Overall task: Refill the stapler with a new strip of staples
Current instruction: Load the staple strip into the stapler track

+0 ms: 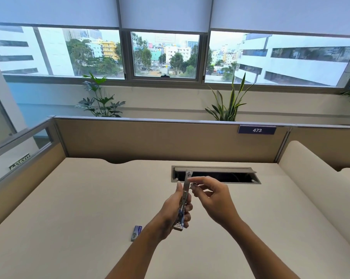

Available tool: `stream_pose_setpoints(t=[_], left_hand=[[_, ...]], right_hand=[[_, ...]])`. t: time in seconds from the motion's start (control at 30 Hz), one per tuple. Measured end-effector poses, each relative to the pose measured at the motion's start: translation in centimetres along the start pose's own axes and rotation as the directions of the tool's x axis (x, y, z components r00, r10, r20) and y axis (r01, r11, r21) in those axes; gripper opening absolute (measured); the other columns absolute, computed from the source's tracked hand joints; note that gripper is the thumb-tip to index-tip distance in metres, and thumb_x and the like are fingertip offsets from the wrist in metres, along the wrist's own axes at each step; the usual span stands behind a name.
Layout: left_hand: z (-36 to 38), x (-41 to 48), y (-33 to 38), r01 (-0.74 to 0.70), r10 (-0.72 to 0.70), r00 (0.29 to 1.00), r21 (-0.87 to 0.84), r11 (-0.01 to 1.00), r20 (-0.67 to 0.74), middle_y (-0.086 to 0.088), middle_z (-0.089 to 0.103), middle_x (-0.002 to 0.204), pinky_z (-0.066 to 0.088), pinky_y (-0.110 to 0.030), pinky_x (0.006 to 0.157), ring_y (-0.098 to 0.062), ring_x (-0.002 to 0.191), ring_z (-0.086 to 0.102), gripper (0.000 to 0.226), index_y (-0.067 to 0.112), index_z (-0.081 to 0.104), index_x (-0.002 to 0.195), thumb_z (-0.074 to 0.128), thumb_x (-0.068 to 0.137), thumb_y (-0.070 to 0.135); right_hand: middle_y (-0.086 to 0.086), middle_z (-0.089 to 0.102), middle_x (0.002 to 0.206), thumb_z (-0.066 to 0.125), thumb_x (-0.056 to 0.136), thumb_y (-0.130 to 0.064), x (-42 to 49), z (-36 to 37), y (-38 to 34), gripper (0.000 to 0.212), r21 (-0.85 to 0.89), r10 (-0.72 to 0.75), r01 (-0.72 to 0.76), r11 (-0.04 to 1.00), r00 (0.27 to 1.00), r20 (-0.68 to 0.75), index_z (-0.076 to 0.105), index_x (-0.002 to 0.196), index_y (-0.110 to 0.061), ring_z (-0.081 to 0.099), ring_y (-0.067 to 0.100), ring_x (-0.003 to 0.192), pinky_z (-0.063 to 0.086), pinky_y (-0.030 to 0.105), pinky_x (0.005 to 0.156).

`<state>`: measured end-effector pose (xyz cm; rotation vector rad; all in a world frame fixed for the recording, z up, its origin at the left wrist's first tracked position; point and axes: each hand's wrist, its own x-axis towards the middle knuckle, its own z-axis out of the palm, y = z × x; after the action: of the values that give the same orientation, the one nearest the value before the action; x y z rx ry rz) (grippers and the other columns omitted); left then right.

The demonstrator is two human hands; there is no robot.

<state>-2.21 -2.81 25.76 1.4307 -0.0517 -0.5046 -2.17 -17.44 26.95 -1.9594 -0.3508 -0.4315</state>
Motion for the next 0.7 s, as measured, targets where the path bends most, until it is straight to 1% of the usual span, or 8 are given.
stream_pose_setpoints(t=[0.17,0.23,0.3,0.37,0.43,0.53,0.63,0.7], left_hand=[[-0.2,0.0,0.1,-0.022,0.021,1.000,-0.057,0.998,-0.021,0.001,0.048,0.062,0.042,-0.021,0.045,-0.010,0.048,0.045,0.046,0.013,0.047,0.085,0.030,0.099,0.053],[-0.4,0.1,-0.1,-0.042,0.034,0.996,-0.087,0.995,-0.087,0.000,0.050,0.064,0.043,-0.021,0.047,-0.011,0.050,0.046,0.044,0.013,0.050,0.087,0.031,0.100,0.051],[-0.6,0.3,-0.5,-0.067,0.052,0.982,-0.073,0.995,-0.182,-0.003,0.054,0.073,0.047,-0.022,0.053,-0.012,0.059,0.052,0.041,0.013,0.051,0.094,0.032,0.100,0.049],[-0.9,0.4,-0.8,-0.089,0.069,0.970,-0.073,0.993,-0.233,-0.005,0.055,0.081,0.048,-0.023,0.054,-0.014,0.065,0.053,0.037,0.013,0.047,0.100,0.033,0.101,0.047],[-1.0,0.3,-1.0,-0.116,0.096,0.964,-0.065,0.991,-0.246,-0.008,0.054,0.085,0.047,-0.022,0.051,-0.014,0.065,0.052,0.029,0.016,0.041,0.099,0.035,0.101,0.045],[-1.2,0.3,-1.2,-0.165,0.153,0.946,-0.018,0.986,-0.287,-0.014,0.055,0.094,0.049,-0.020,0.052,-0.015,0.071,0.054,0.022,0.024,0.037,0.096,0.036,0.101,0.045],[-1.1,0.2,-1.6,-0.228,0.233,0.911,0.055,0.972,-0.339,-0.010,0.059,0.096,0.052,-0.018,0.056,-0.015,0.077,0.063,0.022,0.029,0.036,0.098,0.034,0.099,0.050],[-0.9,0.0,-1.7,-0.272,0.293,0.886,0.108,0.956,-0.359,-0.009,0.061,0.099,0.054,-0.017,0.059,-0.015,0.079,0.070,0.026,0.031,0.035,0.100,0.032,0.092,0.056]], right_hand=[[-0.011,0.073,0.086,0.067,0.090,-0.006,-0.1,0.0,-0.1,0.021,0.062,0.051,-0.050,0.997,0.999,-0.016,0.075,0.100,-0.024,0.071,0.011,0.073,0.059,0.022,0.065],[-0.011,0.073,0.084,0.067,0.091,-0.009,-0.3,0.1,-0.1,0.018,0.086,0.073,-0.071,0.994,0.997,-0.018,0.075,0.100,-0.022,0.072,0.012,0.073,0.059,0.022,0.065],[-0.007,0.074,0.084,0.067,0.091,-0.010,-0.6,0.2,-0.2,0.015,0.118,0.101,-0.099,0.988,0.995,-0.013,0.074,0.098,-0.020,0.073,0.014,0.074,0.061,0.026,0.067],[-0.003,0.074,0.085,0.068,0.090,-0.010,-0.8,0.4,-0.3,0.012,0.157,0.136,-0.133,0.979,0.991,-0.008,0.074,0.096,-0.018,0.074,0.017,0.074,0.062,0.029,0.069],[-0.001,0.075,0.085,0.069,0.089,-0.010,-0.9,0.5,-0.4,0.011,0.191,0.167,-0.164,0.968,0.986,-0.002,0.075,0.095,-0.018,0.074,0.018,0.073,0.062,0.029,0.068],[-0.001,0.075,0.085,0.070,0.089,-0.011,-1.2,0.6,-0.8,0.011,0.237,0.197,-0.191,0.953,0.980,-0.004,0.076,0.094,-0.018,0.074,0.017,0.071,0.059,0.025,0.063],[-0.004,0.076,0.084,0.071,0.089,-0.015,-1.4,0.9,-1.0,0.013,0.215,0.206,-0.192,0.957,0.978,-0.041,0.075,0.096,-0.024,0.073,0.012,0.076,0.058,0.023,0.063],[-0.005,0.076,0.085,0.072,0.088,-0.017,-1.4,1.0,-1.2,0.016,0.203,0.195,-0.178,0.963,0.978,-0.068,0.073,0.098,-0.031,0.072,0.008,0.080,0.058,0.020,0.066]])
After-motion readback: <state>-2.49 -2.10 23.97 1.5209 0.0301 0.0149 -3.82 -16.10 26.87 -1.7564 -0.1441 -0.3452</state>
